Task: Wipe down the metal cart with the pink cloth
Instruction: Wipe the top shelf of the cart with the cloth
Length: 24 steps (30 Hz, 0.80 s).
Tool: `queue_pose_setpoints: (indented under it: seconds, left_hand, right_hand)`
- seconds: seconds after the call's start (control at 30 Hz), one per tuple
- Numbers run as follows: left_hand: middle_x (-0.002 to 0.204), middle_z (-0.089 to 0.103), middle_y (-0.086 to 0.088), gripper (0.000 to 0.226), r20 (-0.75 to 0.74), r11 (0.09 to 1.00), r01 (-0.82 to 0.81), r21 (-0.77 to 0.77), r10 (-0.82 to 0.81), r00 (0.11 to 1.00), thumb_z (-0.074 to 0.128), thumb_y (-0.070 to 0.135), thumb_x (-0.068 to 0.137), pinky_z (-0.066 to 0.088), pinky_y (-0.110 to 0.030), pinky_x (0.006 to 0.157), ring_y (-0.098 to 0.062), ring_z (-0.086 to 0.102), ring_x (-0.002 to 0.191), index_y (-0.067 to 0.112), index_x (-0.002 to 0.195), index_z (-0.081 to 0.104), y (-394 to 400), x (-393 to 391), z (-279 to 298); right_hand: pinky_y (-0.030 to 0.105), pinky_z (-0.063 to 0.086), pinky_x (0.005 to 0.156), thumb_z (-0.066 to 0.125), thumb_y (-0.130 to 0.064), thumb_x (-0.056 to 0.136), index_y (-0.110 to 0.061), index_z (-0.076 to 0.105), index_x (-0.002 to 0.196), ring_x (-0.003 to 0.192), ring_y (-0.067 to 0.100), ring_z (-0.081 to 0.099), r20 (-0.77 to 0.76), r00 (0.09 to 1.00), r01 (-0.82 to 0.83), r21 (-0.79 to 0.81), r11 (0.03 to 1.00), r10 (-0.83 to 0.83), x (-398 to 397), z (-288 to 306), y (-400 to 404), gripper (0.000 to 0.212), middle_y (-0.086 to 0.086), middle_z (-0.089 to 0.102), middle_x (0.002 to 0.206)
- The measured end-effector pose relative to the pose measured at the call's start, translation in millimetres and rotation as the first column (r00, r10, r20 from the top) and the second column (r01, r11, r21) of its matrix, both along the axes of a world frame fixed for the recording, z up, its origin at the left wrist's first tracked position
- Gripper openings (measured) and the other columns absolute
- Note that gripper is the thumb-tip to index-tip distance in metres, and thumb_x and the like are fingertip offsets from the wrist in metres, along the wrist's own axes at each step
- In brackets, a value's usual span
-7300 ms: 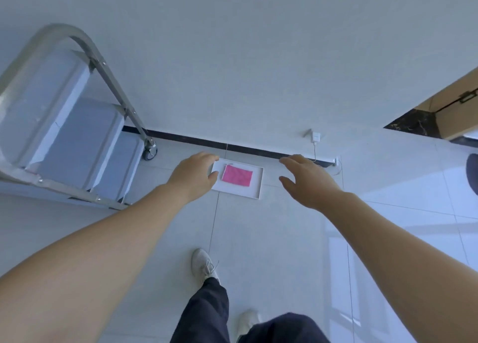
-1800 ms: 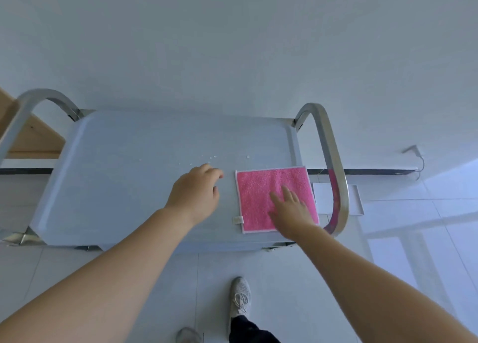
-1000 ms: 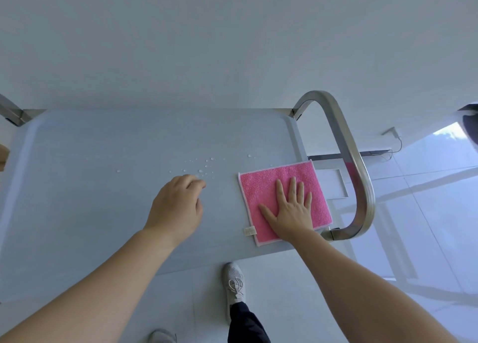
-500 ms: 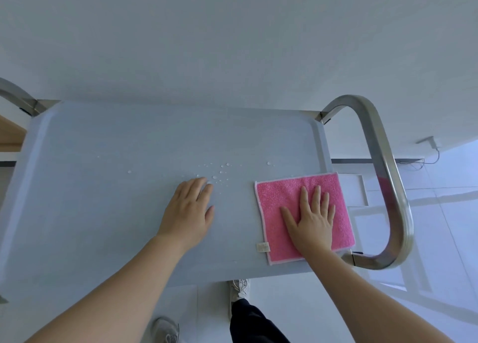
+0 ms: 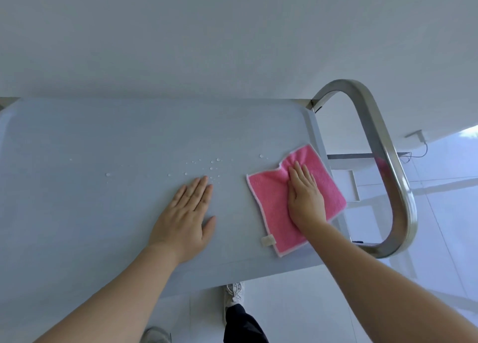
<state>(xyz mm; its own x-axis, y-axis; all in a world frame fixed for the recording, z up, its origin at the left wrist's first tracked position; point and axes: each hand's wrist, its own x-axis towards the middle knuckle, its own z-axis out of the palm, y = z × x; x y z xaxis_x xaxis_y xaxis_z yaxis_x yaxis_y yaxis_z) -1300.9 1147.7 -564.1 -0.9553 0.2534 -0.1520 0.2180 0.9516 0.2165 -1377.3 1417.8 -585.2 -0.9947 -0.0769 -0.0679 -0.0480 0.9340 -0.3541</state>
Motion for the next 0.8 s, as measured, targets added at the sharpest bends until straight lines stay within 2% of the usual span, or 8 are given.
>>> queue_pose_setpoints:
  seconds: [0.17,0.33,0.43,0.53,0.8]
  left_hand:
    - [0.146,0.038,-0.016,0.066,-0.016,1.0,0.02,-0.011,-0.021,1.0,0.033,0.039,0.085,0.021,-0.041,0.109,-0.031,0.036,0.136,-0.001,0.136,0.042,6,-9,-3]
    - [0.148,0.035,-0.016,0.065,-0.026,0.999,0.039,-0.014,-0.04,0.999,0.035,0.038,0.085,0.023,-0.041,0.109,-0.03,0.033,0.137,0.0,0.138,0.04,4,-9,-9]
    - [0.148,0.035,-0.016,0.064,-0.03,0.999,0.032,-0.009,-0.032,0.999,0.036,0.037,0.085,0.023,-0.04,0.11,-0.03,0.034,0.137,0.0,0.137,0.041,4,-11,-11]
    - [0.148,0.036,-0.014,0.063,-0.025,1.0,0.021,-0.006,-0.021,0.999,0.035,0.036,0.085,0.022,-0.04,0.11,-0.029,0.035,0.137,0.001,0.137,0.042,4,-13,-11]
    - [0.147,0.038,-0.014,0.061,-0.032,1.0,0.013,0.022,-0.012,0.999,0.034,0.035,0.086,0.021,-0.039,0.111,-0.028,0.036,0.136,0.002,0.136,0.044,4,-13,-7]
  right_hand:
    - [0.03,0.015,0.113,0.019,-0.036,0.1,-0.027,0.028,0.143,0.139,0.007,0.019,0.015,0.997,-0.081,0.012,0.997,0.08,-70,6,-3,0.045,-0.01,0.026,0.151]
    - [0.036,0.019,0.115,0.019,-0.036,0.101,-0.023,0.028,0.144,0.141,0.014,0.021,-0.009,0.998,-0.063,-0.002,0.998,0.063,-146,8,-27,0.046,-0.006,0.024,0.153]
    - [0.037,0.015,0.115,0.021,-0.05,0.097,-0.02,0.02,0.146,0.143,0.017,0.014,0.024,0.996,-0.083,0.054,0.995,0.081,-176,5,-40,0.058,-0.002,0.015,0.156]
    - [0.033,0.0,0.115,0.012,-0.068,0.088,-0.02,0.004,0.148,0.145,0.018,0.002,0.043,0.982,-0.19,0.203,0.96,0.186,-166,-1,-43,0.077,0.001,0.002,0.158]
    - [0.031,-0.008,0.113,0.007,-0.065,0.091,-0.024,-0.002,0.148,0.142,0.011,-0.008,0.092,0.915,-0.403,0.252,0.88,0.393,-80,0,-40,0.071,-0.002,-0.006,0.155]
